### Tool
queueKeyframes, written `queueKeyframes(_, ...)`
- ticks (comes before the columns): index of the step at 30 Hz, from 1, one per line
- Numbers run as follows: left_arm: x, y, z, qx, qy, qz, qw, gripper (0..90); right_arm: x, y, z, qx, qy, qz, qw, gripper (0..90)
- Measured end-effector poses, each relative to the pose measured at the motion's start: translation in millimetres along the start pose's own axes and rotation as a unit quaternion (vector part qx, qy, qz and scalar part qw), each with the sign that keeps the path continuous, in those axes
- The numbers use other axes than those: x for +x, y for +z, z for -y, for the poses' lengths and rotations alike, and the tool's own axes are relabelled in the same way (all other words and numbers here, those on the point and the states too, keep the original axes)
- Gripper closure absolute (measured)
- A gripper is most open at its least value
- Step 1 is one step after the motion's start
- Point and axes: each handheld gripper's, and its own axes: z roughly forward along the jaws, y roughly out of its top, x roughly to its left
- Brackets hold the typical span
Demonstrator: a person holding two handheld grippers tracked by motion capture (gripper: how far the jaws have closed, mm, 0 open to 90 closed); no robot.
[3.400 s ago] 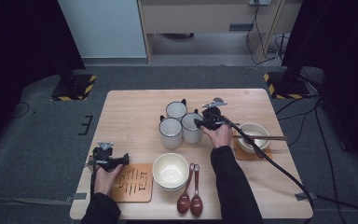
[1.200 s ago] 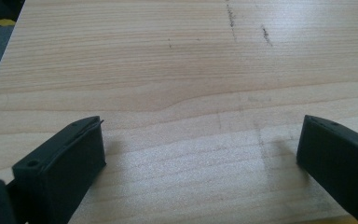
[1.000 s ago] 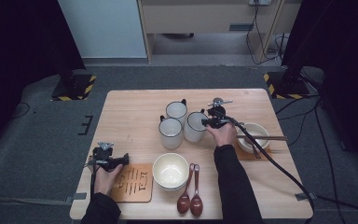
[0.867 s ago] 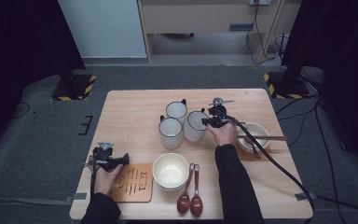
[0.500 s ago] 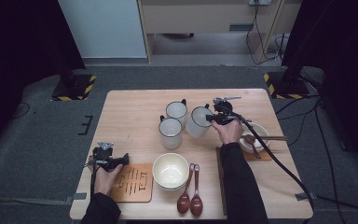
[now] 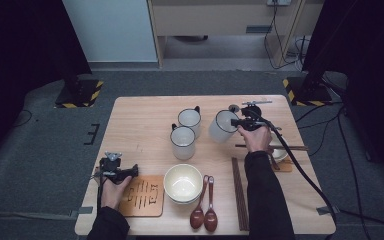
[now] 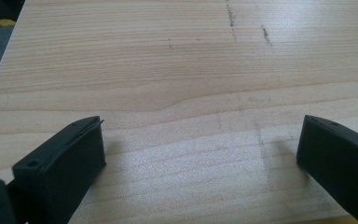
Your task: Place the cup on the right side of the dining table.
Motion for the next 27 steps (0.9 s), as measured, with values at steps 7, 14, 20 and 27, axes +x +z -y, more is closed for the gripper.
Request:
queueKeyframes(7, 0.0, 0.0, 0.0, 0.000, 0.000, 0.000, 1.0000, 0.0, -16.6, -5.4, 0.9, -0.003, 0.008, 0.020, 0.9998, 81.4)
queueKeyframes(14, 0.0, 0.0, 0.0, 0.000, 0.000, 0.000, 1.0000, 0.0, -33.4, -3.8, 5.4, 0.006, 0.019, 0.043, 0.9989, 81.4)
queueKeyframes(20, 0.0, 0.0, 0.0, 0.000, 0.000, 0.000, 1.0000, 0.0, -41.0, 1.9, 11.1, 0.015, 0.024, 0.066, 0.9974, 81.6)
queueKeyframes(27, 0.0, 0.0, 0.0, 0.000, 0.000, 0.000, 1.0000, 0.0, -46.1, 6.9, 16.8, 0.026, 0.025, 0.098, 0.9946, 81.8)
